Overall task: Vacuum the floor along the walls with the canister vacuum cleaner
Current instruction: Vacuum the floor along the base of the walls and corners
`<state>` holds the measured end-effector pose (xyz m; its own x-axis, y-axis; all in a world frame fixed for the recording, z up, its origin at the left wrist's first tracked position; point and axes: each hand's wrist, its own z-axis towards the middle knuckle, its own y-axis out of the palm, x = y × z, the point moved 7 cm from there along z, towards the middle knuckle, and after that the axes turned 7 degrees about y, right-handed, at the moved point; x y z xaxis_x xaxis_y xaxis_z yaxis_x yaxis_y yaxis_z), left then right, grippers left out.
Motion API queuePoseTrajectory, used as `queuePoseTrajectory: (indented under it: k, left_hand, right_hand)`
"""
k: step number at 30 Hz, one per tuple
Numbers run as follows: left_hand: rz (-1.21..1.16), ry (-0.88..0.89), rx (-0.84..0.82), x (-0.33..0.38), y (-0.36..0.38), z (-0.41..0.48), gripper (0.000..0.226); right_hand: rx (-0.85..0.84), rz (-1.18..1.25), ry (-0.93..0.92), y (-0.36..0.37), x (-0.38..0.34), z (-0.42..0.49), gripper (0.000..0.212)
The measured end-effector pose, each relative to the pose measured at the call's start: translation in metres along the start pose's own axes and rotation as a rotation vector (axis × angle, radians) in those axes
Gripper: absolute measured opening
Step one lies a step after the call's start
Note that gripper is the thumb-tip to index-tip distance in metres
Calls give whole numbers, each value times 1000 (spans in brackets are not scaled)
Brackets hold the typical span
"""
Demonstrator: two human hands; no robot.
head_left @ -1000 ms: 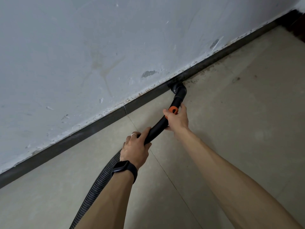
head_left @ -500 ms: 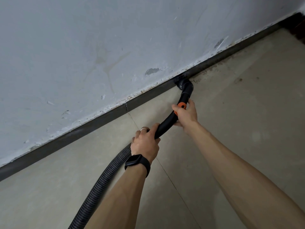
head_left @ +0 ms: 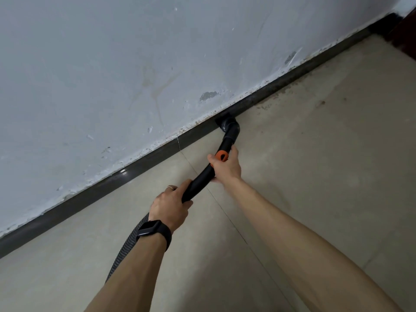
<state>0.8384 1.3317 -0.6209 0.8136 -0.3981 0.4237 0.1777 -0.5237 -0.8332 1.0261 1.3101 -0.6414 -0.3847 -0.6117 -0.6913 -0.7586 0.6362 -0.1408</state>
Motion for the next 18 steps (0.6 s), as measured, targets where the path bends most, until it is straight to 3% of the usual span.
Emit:
queuePoseTrajectory:
  k: [5,10,14,18]
  left_hand:
    - [14,-22,-32,-11,-3,-17,51]
    - [28,52,-78,0,-2,-24,51]
    - [56,125,-163,20,8,-26,52]
    - [88,183,-200,45,19,-22,50]
  right_hand:
    - [-17,-28,9,10,6,-19,94]
    - [83,-7,-16,-17,24,-35,92]
    - [161,97,25,-54,50,-46,94]
    - [126,219,29,-78,58,-45,94]
